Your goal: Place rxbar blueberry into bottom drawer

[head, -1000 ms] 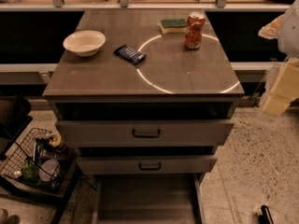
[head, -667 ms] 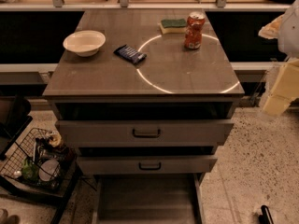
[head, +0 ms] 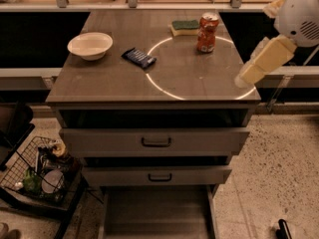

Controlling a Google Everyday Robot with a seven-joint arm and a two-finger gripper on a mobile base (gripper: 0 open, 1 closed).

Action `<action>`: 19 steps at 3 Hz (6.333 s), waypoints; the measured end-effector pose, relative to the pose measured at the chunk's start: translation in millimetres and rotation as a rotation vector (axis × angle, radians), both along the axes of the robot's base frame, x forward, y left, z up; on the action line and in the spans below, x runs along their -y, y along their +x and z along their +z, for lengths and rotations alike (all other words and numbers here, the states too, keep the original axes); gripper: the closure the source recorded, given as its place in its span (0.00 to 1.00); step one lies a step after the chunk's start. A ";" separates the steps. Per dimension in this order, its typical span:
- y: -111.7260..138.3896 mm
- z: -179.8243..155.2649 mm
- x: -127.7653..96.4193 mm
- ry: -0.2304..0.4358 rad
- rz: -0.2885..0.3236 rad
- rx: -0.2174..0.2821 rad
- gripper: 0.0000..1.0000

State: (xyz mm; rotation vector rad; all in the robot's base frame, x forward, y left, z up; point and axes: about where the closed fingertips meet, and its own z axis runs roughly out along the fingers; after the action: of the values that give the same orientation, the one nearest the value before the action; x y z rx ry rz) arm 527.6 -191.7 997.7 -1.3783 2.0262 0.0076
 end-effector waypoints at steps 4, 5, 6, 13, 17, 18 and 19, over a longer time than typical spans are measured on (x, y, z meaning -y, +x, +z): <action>93.6 12.2 -63.4 0.431 -0.043 0.214 0.00; 102.8 3.6 -77.2 0.456 -0.029 0.218 0.00; 126.5 -19.0 -113.0 0.526 0.013 0.205 0.00; 238.7 -151.1 -256.7 0.696 0.130 0.120 0.00; 238.3 -168.4 -250.9 0.690 0.114 0.075 0.83; 238.2 -165.2 -251.2 0.690 0.115 0.075 1.00; 238.2 -165.2 -251.2 0.690 0.115 0.075 1.00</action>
Offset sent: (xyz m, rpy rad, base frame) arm 0.1452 0.0887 0.0119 0.6654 -0.3488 -0.0666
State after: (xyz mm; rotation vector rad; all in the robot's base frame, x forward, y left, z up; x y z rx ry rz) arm 765.8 59.5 832.5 -1.0194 1.6441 0.6347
